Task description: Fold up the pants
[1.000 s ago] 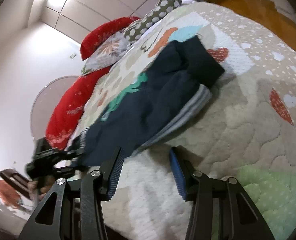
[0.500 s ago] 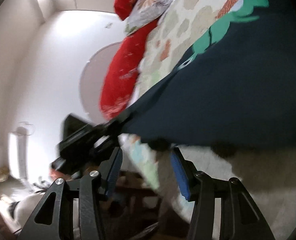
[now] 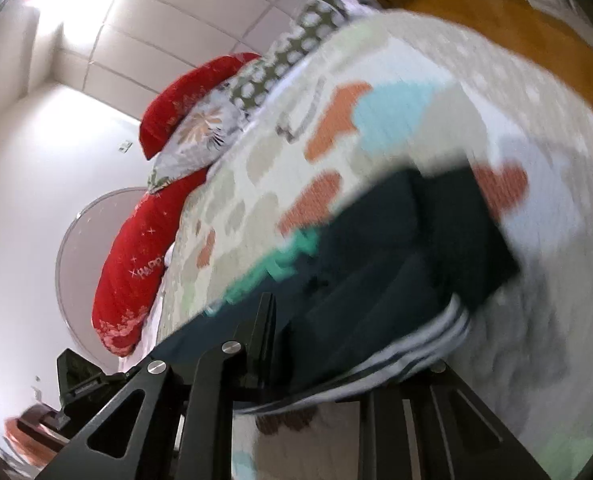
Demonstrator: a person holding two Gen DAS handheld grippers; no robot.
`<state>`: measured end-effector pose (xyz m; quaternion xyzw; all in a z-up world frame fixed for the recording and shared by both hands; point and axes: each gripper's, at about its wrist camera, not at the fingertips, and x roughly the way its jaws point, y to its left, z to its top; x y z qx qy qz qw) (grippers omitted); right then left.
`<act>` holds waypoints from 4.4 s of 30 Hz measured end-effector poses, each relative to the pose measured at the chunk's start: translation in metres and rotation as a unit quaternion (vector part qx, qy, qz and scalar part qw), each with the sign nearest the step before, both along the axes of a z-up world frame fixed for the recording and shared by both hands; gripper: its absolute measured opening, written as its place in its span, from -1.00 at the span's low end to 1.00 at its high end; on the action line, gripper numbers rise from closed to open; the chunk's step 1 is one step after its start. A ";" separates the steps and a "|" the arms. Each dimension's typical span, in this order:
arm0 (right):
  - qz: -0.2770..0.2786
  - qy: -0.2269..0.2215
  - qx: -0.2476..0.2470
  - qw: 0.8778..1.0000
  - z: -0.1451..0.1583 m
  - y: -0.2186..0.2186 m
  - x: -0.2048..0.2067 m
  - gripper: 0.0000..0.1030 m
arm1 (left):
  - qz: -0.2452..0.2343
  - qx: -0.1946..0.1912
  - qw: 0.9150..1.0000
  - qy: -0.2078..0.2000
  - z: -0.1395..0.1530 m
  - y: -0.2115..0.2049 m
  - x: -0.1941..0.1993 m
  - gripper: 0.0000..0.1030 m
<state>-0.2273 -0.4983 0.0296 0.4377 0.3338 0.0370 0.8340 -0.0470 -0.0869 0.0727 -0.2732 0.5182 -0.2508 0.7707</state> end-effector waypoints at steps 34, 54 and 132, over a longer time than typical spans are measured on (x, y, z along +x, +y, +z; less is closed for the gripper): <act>-0.020 0.097 -0.179 0.979 0.006 -0.043 0.193 0.32 | 0.087 0.039 0.995 0.043 -0.014 0.091 0.027 0.20; -0.036 0.183 -0.173 0.967 0.027 -0.067 0.153 -0.68 | 0.080 0.092 0.991 0.048 -0.045 0.090 -0.019 0.28; -0.046 0.100 -0.250 0.962 0.007 0.021 -0.068 -0.12 | -0.036 0.298 0.953 -0.044 -0.029 -0.028 -0.078 0.39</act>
